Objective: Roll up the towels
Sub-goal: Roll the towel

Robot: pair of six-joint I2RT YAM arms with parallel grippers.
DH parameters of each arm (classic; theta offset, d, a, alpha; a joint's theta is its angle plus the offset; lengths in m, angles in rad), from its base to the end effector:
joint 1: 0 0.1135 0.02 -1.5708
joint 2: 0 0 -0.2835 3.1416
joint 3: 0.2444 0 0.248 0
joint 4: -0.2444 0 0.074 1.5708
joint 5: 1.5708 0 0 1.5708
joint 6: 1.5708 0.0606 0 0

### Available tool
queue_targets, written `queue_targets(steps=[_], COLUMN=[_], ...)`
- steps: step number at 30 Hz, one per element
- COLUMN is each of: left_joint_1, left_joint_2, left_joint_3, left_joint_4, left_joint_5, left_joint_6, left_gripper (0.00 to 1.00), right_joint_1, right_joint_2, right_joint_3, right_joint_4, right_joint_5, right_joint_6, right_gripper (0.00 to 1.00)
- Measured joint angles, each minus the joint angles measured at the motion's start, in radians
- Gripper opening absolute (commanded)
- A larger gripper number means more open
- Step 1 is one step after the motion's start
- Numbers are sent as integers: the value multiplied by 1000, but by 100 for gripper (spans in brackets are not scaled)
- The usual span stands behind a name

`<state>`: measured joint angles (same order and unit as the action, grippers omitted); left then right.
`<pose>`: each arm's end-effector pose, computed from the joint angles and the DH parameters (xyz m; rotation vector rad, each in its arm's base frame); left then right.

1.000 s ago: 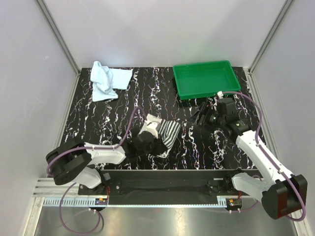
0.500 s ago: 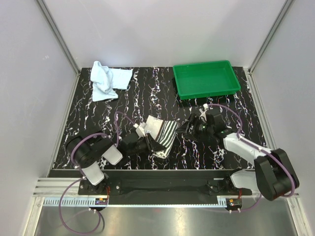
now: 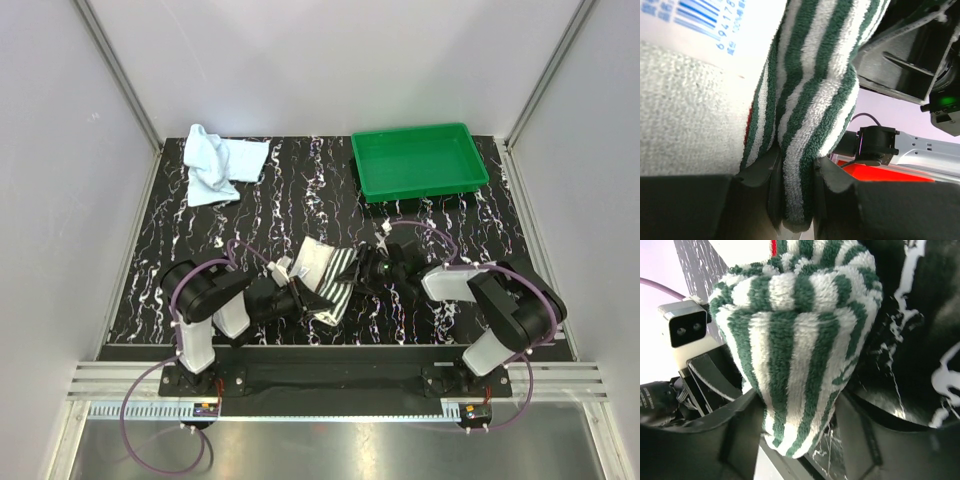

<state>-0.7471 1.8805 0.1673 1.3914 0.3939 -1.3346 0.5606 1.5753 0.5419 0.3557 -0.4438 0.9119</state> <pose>0.1712 -0.1903 0.0957 -0.3466 2.2793 -1.6493 0.2371 0.1796 0.1403 0.1701 2.4964 1.2158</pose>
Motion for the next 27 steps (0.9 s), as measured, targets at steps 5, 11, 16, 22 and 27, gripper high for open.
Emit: queue_targets(steps=[5,11,16,22,27], left_joint_1=[2,0,-27,-138,-280], left_joint_2=[-34,-232,-457,-654,-670], left_joint_3=[-4,-3,49,209,370], left_joint_4=[-23,-255,-616,-1073,-1365], left_joint_5=[-5,-23,-98,-333,-587], left_joint_6=[14,122,266,451,562], left_gripper=[31,66,87,92,91], right_joint_1=[15,33,47,70,95], right_joint_2=[47,65,65,65,68], right_joint_3=[5,47,139,261,350], right_joint_4=[62,26,-142,-372,-545], right_joint_5=[6,20,64,149,217], right_joint_6=[25,27,-1,-46,-69], right_gripper=[34,25,24,24,24])
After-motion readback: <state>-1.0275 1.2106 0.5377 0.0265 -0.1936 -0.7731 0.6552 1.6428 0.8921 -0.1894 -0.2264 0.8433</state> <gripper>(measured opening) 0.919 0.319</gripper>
